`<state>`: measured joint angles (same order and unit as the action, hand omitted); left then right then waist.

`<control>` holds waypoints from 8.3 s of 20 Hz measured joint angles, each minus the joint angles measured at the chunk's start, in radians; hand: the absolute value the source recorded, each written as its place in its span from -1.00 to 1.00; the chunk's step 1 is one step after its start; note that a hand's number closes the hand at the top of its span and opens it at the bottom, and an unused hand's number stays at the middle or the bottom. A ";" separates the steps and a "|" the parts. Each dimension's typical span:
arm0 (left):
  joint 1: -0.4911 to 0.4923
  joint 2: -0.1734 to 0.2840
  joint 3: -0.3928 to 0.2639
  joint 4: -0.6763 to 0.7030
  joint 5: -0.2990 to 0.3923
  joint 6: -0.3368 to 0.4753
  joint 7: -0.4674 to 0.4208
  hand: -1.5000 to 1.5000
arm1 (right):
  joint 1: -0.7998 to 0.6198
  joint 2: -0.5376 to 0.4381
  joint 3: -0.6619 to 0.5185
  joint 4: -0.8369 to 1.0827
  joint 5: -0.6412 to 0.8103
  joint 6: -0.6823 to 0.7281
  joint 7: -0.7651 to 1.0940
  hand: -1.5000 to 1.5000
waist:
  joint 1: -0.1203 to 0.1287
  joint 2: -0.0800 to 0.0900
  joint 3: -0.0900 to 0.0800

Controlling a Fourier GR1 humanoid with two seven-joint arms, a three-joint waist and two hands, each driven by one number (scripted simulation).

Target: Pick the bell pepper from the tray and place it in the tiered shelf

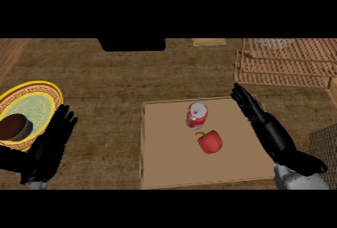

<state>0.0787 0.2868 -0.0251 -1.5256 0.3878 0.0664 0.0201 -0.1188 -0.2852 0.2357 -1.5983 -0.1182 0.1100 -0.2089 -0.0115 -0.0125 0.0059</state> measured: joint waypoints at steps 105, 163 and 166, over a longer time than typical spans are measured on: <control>-0.143 -0.105 0.124 0.202 -0.263 -0.094 0.261 0.00 | -0.105 0.232 0.211 0.192 1.199 -0.003 0.572 1.00 | 0.012 -0.004 -0.016; -0.141 -0.145 0.109 0.164 -0.303 -0.085 0.279 0.00 | -0.978 -0.540 -0.544 0.690 0.615 0.318 0.426 1.00 | 0.039 0.020 -0.005; -0.148 -0.140 0.112 0.163 -0.301 -0.090 0.287 0.00 | -1.015 -0.552 -0.526 0.801 0.656 0.278 0.349 1.00 | 0.042 0.022 -0.005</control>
<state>-0.0691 0.1472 0.0872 -1.3630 0.0865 -0.0232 0.3074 -1.1335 -0.8375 -0.2898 -0.7969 0.5383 0.3884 0.1402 0.0307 0.0090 0.0006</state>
